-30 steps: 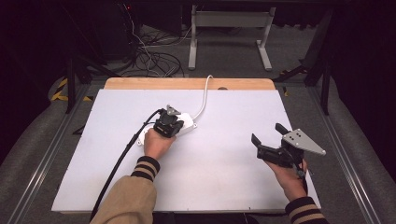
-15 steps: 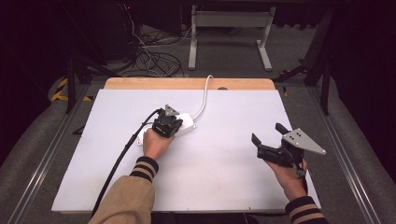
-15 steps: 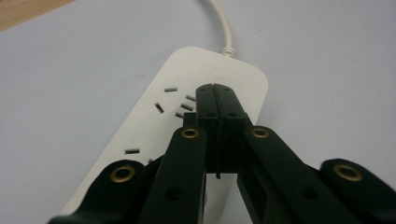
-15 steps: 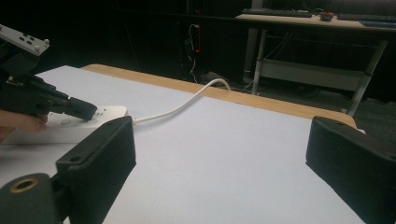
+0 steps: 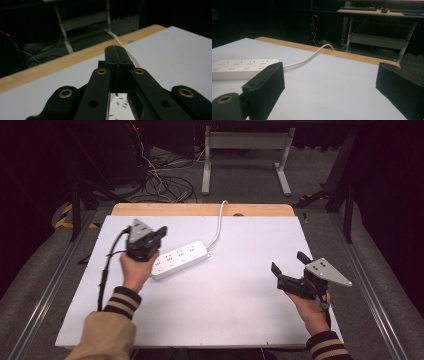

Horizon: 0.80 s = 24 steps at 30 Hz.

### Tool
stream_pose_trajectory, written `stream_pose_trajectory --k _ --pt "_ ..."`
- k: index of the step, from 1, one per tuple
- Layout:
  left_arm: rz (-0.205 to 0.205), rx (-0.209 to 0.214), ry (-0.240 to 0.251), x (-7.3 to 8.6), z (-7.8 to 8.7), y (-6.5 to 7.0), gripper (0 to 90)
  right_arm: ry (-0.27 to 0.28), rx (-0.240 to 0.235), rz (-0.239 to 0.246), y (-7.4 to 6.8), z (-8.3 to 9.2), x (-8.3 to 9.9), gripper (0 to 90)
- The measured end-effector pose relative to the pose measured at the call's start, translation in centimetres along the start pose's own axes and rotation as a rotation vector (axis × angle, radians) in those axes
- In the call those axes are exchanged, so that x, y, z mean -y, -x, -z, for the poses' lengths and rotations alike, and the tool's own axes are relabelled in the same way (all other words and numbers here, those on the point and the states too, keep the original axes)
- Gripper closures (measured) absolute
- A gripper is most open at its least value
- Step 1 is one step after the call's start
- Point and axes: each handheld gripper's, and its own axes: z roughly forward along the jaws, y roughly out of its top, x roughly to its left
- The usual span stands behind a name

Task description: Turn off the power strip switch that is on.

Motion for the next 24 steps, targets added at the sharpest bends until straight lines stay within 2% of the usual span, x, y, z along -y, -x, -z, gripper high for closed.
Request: stream_pose_trajectory --k 1,2,5,7,9,10,12,14,17,20,24 --pt "0.011 -0.047 0.056 -0.1 3.4 -0.8 89.8 0.004 -0.001 0.000 0.0 0.0 0.0 9.0" --pt "0.011 -0.047 0.056 -0.1 3.4 -0.8 89.8 0.004 -0.001 0.000 0.0 0.0 0.0 9.0" --pt "0.021 -0.092 0.159 0.3 8.6 -1.2 89.8 0.005 0.002 -0.003 0.0 0.1 -0.1 9.0" --pt "0.035 -0.115 0.221 1.4 11.5 -1.0 89.7 0.010 0.003 -0.005 -0.1 0.1 -0.2 9.0" --pt "0.082 -0.135 0.269 3.1 13.7 -0.9 89.8 0.009 0.005 -0.003 -0.1 0.1 -0.2 9.0" --pt "0.102 -0.148 0.270 4.0 14.4 -0.9 89.7 0.006 0.004 0.000 -0.1 0.0 -0.2 9.0" --pt "0.153 -0.155 0.264 4.8 15.2 -1.1 89.8 0.006 0.002 -0.001 -0.2 0.0 -0.2 9.0" --pt "0.171 -0.171 0.285 4.9 15.6 -1.1 89.7 0.011 0.000 0.002 -0.3 -0.2 -0.3 9.0" --pt "0.112 -0.190 0.272 4.9 15.2 -0.9 89.7 0.007 -0.002 0.008 -0.4 -0.3 -0.3 9.0" --pt "0.128 -0.175 0.257 5.1 14.8 -0.8 89.7 0.001 0.000 0.006 -0.3 -0.2 -0.1 9.0" --pt "0.115 -0.180 0.252 5.1 14.4 -0.8 89.7 0.006 0.004 0.000 -0.1 0.1 -0.2 9.1"
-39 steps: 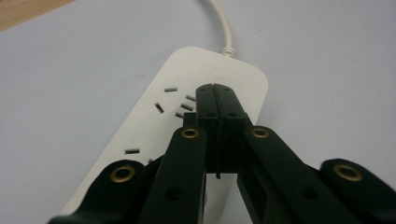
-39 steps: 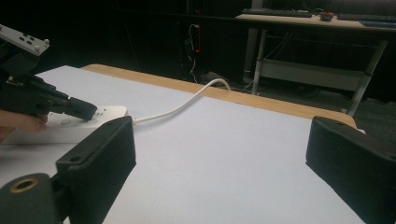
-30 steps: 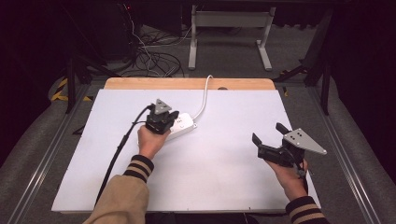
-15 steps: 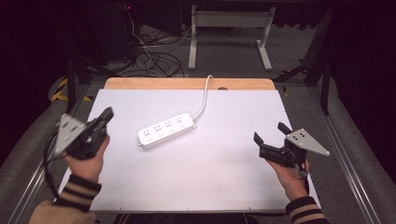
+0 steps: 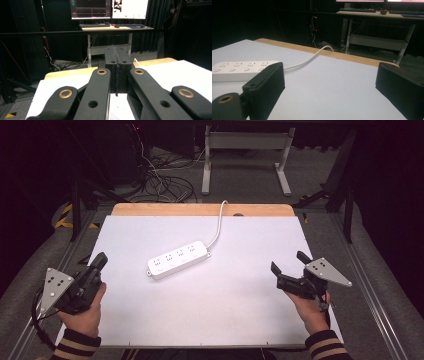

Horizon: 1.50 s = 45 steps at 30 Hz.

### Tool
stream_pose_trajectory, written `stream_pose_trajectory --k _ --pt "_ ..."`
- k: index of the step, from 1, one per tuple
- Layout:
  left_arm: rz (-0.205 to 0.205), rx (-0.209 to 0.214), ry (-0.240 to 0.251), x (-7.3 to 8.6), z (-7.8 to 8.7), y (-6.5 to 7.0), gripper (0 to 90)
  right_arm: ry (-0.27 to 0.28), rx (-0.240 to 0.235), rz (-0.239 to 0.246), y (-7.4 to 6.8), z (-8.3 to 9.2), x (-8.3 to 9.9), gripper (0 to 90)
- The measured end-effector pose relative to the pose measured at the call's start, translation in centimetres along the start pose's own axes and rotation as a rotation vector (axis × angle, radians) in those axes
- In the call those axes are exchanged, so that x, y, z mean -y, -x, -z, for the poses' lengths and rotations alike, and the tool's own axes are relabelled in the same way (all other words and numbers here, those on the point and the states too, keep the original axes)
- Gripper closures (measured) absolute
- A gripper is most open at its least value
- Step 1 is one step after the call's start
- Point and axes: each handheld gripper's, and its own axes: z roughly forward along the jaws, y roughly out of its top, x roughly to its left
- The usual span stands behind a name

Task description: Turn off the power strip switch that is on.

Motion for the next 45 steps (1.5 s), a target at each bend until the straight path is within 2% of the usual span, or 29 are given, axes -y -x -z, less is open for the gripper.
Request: stream_pose_trajectory --k 2,4,5,6,7,8,9,10,11,12,19,36,45 --pt "0.001 -0.002 -0.004 0.1 -0.2 0.0 89.7 0.001 0.001 0.004 0.0 0.1 0.0 9.2" --pt "-0.002 0.015 0.002 0.3 -0.3 -0.1 89.5 0.001 0.001 0.005 0.0 0.0 0.0 9.2" --pt "-0.006 0.021 0.014 0.5 -0.4 0.0 58.2 0.000 0.000 0.004 0.0 0.0 0.0 9.2" --pt "-0.002 0.014 0.016 0.7 -0.8 0.0 58.2 0.000 0.000 0.004 0.0 0.0 0.0 9.2" --pt "0.015 0.007 0.009 0.8 -1.2 0.0 41.5 -0.002 0.002 0.005 -0.1 0.0 0.0 9.2" --pt "0.041 -0.008 0.008 0.9 -1.4 0.0 16.4 0.000 0.002 0.005 -0.1 0.0 0.0 9.2" --pt "0.049 -0.019 -0.005 1.0 -1.7 0.0 16.4 0.000 0.002 0.005 -0.1 0.0 0.0 9.2" --pt "0.059 -0.022 -0.022 1.1 -1.8 0.0 11.0 -0.001 0.001 0.006 -0.1 0.0 0.0 9.2" --pt "0.058 -0.031 -0.026 1.1 -1.9 0.0 10.2 -0.002 0.001 0.006 -0.1 0.0 0.0 9.2" --pt "0.053 -0.049 -0.024 1.1 -2.0 0.1 5.0 0.000 0.001 0.006 -0.1 0.0 0.0 9.2" --pt "0.068 -0.070 -0.018 1.1 -1.9 -0.2 3.9 0.002 0.001 0.008 -0.1 0.0 0.0 9.2" --pt "0.080 -0.064 -0.036 1.2 -2.1 -0.3 4.9 0.002 0.001 0.010 -0.1 0.0 0.0 9.2" --pt "0.073 -0.062 -0.041 1.2 -2.2 -0.2 4.9 0.002 0.002 0.011 -0.1 0.0 -0.1 9.2"
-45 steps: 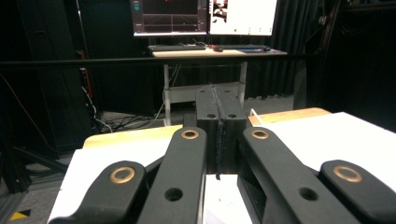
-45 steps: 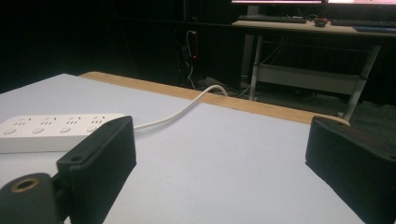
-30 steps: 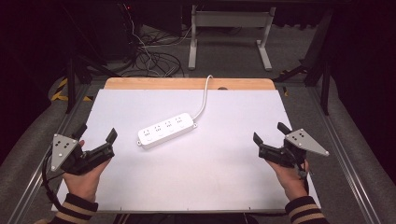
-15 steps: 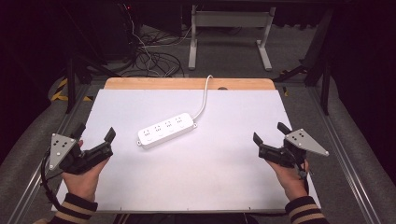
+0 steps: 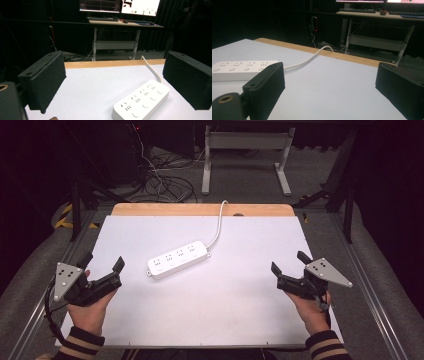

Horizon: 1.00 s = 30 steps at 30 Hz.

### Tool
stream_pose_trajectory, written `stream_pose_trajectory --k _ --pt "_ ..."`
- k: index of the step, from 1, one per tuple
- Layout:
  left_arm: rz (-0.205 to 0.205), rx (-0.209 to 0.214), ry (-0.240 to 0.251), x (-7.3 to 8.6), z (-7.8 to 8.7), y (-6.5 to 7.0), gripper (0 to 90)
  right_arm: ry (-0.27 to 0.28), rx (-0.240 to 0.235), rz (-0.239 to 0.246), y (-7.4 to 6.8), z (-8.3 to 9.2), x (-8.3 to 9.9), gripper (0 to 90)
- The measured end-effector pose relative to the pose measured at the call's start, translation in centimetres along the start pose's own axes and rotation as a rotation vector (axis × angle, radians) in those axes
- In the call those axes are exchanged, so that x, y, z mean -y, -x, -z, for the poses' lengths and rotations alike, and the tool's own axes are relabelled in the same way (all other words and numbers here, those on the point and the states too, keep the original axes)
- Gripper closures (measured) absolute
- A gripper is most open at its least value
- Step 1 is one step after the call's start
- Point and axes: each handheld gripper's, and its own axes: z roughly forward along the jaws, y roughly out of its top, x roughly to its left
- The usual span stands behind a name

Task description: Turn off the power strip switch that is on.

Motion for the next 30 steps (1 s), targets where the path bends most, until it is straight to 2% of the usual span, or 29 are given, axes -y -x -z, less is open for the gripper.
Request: stream_pose_trajectory --k 30 --pt "-0.007 0.003 -0.008 0.08 -0.02 -0.02 5.2 -0.005 0.001 0.004 -0.12 0.03 0.03 9.3"
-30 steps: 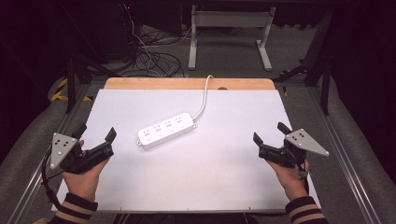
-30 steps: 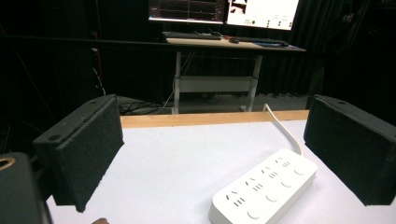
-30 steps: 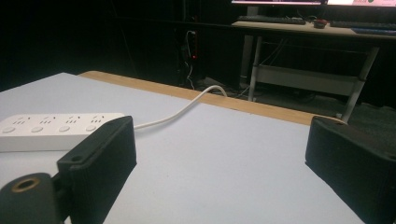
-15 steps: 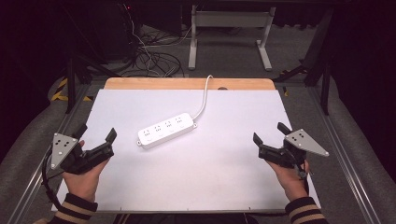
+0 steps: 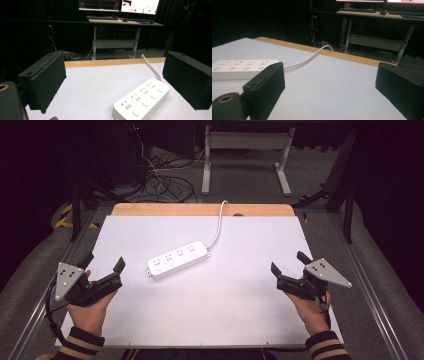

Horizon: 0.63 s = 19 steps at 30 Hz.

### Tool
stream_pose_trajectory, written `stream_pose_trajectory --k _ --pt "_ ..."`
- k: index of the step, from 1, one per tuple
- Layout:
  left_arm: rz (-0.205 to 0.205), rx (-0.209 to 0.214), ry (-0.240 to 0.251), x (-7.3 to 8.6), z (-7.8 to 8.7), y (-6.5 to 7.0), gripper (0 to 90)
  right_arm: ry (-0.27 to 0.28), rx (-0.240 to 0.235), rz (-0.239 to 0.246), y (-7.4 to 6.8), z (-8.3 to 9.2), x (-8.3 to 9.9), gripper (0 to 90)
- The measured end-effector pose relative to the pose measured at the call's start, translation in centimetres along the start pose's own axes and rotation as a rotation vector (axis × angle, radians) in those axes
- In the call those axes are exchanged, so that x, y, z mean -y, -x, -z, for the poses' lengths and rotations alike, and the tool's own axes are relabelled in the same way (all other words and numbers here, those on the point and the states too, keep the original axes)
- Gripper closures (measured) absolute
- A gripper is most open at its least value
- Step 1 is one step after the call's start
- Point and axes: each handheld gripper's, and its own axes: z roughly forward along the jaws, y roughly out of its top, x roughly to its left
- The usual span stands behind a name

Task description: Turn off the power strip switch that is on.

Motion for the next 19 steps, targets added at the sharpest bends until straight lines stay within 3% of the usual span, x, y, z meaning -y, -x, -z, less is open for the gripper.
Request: stream_pose_trajectory --k 19 --pt "-0.002 0.000 -0.005 0.05 -0.27 0.04 5.2 -0.006 0.002 0.001 0.08 -0.08 0.09 9.3"
